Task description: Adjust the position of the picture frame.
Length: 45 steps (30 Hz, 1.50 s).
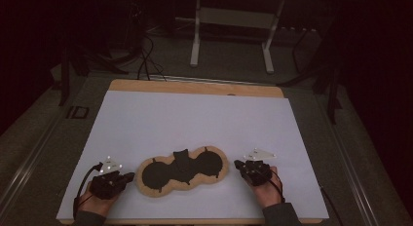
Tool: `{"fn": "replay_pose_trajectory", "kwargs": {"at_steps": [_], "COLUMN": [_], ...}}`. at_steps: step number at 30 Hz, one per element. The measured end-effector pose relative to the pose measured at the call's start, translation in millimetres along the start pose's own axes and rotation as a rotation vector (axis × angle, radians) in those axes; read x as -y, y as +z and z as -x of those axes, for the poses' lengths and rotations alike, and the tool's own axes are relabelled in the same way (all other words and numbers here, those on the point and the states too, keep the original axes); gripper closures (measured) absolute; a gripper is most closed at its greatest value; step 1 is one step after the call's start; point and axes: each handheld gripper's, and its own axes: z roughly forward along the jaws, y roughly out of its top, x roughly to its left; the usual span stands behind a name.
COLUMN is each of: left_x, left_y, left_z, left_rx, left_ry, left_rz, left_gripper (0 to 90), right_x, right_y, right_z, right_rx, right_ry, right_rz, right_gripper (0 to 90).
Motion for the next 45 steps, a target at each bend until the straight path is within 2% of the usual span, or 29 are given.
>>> {"fn": "replay_pose_trajectory", "kwargs": {"at_steps": [4,9,13,16,22,24,27,32,41,45], "left_x": [0.7,-0.2,-1.3,-1.7,-2.5,-2.7,-3.0,-3.7,-4.5,-5.6], "left_y": [2.5,5.0,6.9,7.5,8.9,9.0,9.4,9.9,10.7,11.7], "left_z": [5.6,5.8,5.8,6.1,6.3,6.7,6.9,7.1,7.1,9.0], "left_rx": [-0.005,-0.011,-0.018,-0.022,-0.025,-0.027,-0.027,-0.027,-0.016,-0.013], "left_ry": [0.028,0.033,0.040,0.038,0.035,0.041,0.041,0.041,0.037,0.046], "left_rz": [-0.023,-0.029,-0.034,-0.035,-0.037,-0.036,-0.036,-0.037,-0.035,-0.037], "left_gripper": [90.0,90.0,90.0,90.0,90.0,90.0,90.0,90.0,90.0,90.0], "right_x": [-0.3,1.0,1.7,2.3,4.8,5.7,6.0,6.6,6.4,5.9], "right_y": [0.5,-0.4,0.5,3.1,2.6,3.1,4.9,5.2,5.1,3.3], "right_z": [-1.8,-7.6,-18.1,-24.4,-24.4,-27.8,-32.3,-31.4,-32.4,-34.9], "right_rx": [-0.008,-0.031,-0.066,-0.099,-0.138,-0.153,-0.147,-0.150,-0.155,-0.178], "right_ry": [-0.008,-0.020,-0.062,-0.106,-0.114,-0.130,-0.160,-0.148,-0.160,-0.168], "right_rz": [-0.002,-0.009,-0.029,-0.067,-0.096,-0.112,-0.126,-0.125,-0.130,-0.131], "right_gripper": [89.0,89.0,89.8,90.0,90.0,90.0,90.0,90.0,90.0,90.0]}}
